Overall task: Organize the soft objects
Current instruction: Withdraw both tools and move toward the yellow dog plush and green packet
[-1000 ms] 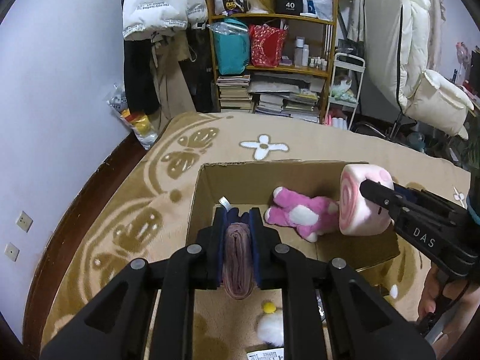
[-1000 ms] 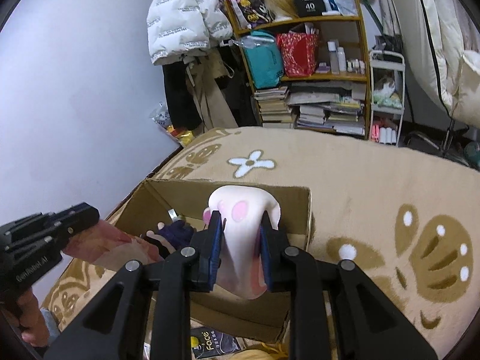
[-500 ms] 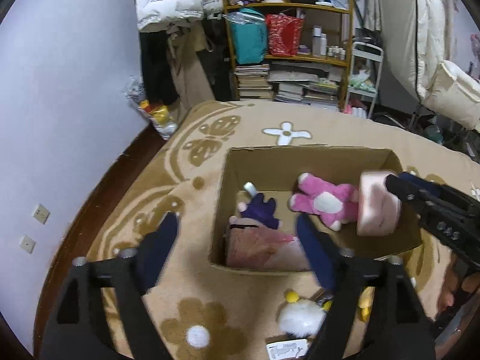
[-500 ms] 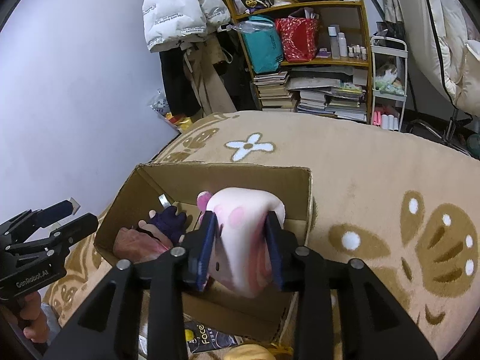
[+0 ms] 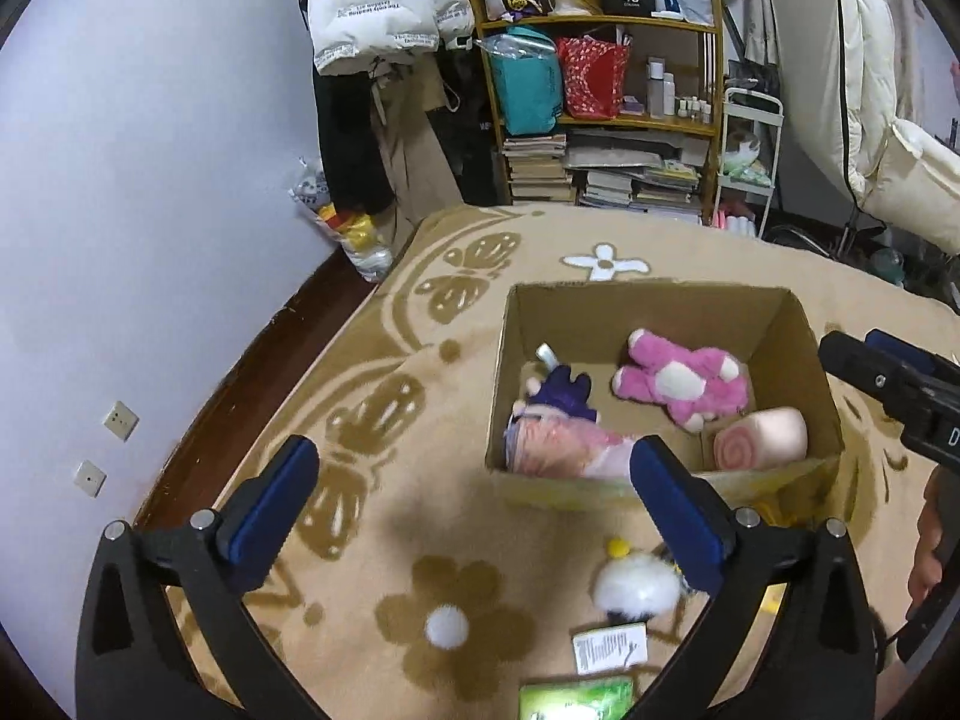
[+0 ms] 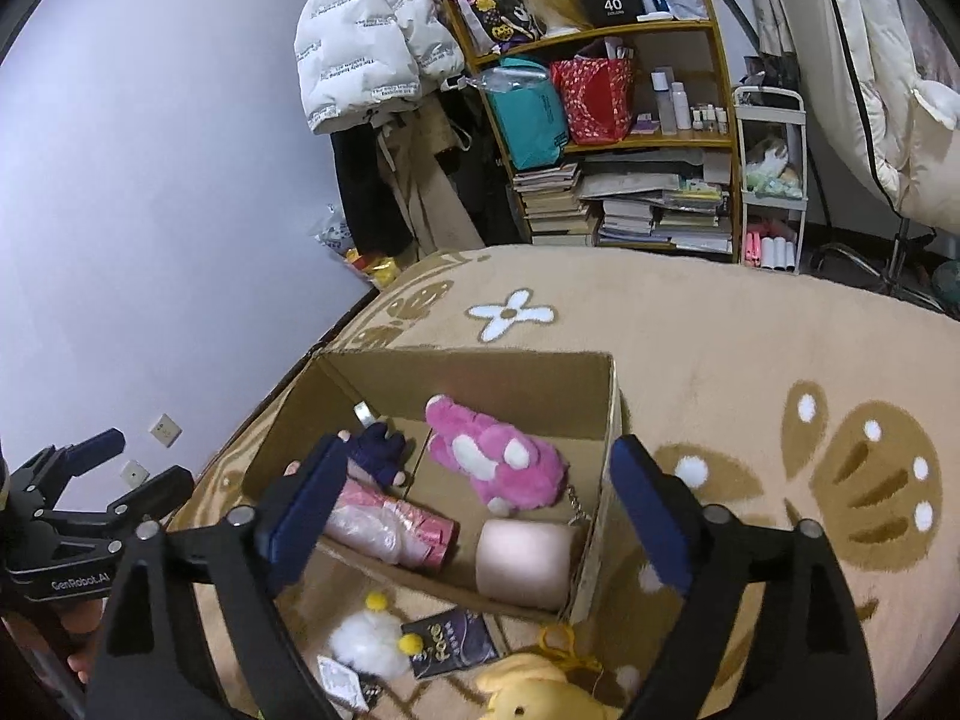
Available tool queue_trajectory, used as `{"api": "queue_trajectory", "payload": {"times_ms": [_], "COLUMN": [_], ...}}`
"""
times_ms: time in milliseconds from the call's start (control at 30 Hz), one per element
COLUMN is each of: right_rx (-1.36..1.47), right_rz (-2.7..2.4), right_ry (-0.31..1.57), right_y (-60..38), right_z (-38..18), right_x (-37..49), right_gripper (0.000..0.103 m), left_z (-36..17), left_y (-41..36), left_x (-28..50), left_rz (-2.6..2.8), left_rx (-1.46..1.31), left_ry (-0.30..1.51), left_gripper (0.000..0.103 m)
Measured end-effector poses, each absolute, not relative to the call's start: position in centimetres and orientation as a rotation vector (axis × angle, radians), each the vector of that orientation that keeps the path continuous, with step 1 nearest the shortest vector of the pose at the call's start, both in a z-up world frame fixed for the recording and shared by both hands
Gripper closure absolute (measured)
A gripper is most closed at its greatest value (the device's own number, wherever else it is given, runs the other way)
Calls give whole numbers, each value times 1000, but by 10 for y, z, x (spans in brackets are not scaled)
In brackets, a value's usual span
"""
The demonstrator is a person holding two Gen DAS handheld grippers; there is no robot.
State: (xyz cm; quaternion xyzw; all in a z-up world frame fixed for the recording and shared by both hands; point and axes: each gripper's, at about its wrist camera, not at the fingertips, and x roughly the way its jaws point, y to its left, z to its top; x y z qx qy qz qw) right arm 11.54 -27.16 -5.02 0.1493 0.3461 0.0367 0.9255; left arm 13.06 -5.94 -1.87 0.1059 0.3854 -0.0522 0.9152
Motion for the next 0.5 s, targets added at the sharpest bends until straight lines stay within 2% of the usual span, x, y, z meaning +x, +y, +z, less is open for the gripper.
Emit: {"api": "queue_trajectory", "payload": {"times_ms": [500], "right_rx": [308], "right_rz": [59], "right_ry": [710], "right_y": [-263], "right_z": [-33], "right_x": [68], "right_gripper": [0], "left_z": [-5], "left_y": [-31], "left_x": [75], "left_rz": [-113], "left_rx": [157], "left_ry": [837], "left_gripper": [0]}}
